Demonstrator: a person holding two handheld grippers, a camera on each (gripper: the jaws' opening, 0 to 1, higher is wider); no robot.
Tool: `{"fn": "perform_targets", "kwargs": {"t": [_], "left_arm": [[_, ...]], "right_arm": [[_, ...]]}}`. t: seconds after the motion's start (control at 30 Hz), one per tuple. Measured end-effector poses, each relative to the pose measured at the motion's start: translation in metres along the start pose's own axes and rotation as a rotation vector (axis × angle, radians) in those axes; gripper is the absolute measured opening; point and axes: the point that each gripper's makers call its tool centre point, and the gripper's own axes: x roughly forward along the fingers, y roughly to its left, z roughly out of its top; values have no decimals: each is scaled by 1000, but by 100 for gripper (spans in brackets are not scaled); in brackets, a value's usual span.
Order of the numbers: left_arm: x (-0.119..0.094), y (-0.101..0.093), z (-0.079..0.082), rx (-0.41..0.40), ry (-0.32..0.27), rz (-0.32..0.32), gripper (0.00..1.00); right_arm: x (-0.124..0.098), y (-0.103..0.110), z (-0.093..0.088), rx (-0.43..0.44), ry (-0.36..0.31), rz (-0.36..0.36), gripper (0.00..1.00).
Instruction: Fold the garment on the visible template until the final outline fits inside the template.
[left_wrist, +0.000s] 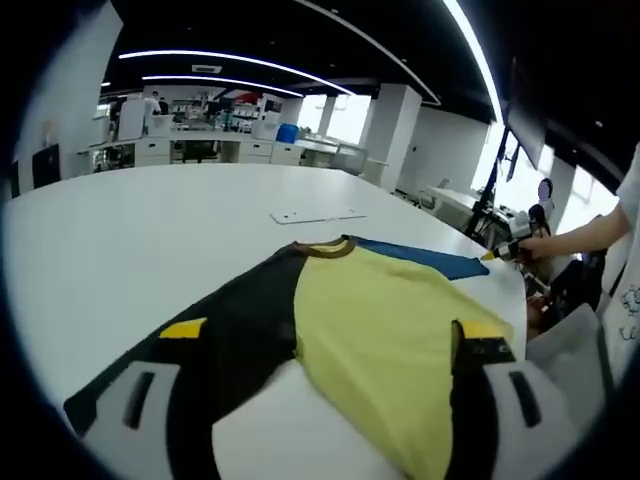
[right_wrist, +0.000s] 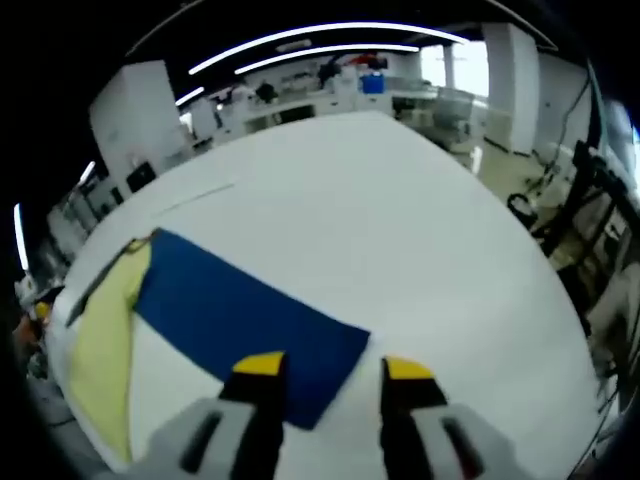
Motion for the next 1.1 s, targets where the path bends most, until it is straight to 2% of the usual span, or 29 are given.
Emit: {"fn": "perform_targets", "kwargs": {"t": [0.07,0.13,0.17,0.23,0.3,0.47,0.53,0.6,0.73,0.83,0.97,1.1], "left_arm": [[-1,0,-4,-4,7,2,96],[-1,-3,-7,-9,16,2,96],[-2,-4,-7,-10,17,-1,96],[-1,-4,-7,-6,20,-4,95],[-1,-1,-5,-4,21,-6,95],[-2,5,-2,-8,13,-3,94],[-2,8,-2,-8,14,1,93],[-2,10,-2,-13,16,4,93],[-2,10,-5,-14,22,4,93],[-2,10,-7,-19,25,7,93],[0,10,-9,-27,28,9,92],[0,10,-11,-29,31,8,92]], "right_arm": [[1,3,-3,-6,8,3,27],[9,-3,-4,3,22,12,23],[7,5,-7,1,28,18,20],[10,8,-12,-11,52,24,12],[11,9,-11,-36,42,11,1],[16,5,-5,-35,46,5,0],[19,-3,3,-61,36,-14,0],[14,0,11,-65,16,-37,0],[24,-20,37,-73,-12,-58,0],[22,-14,52,-101,-31,-75,0],[25,-17,72,-125,-59,-95,0],[29,-19,81,-139,-62,-104,0]]}}
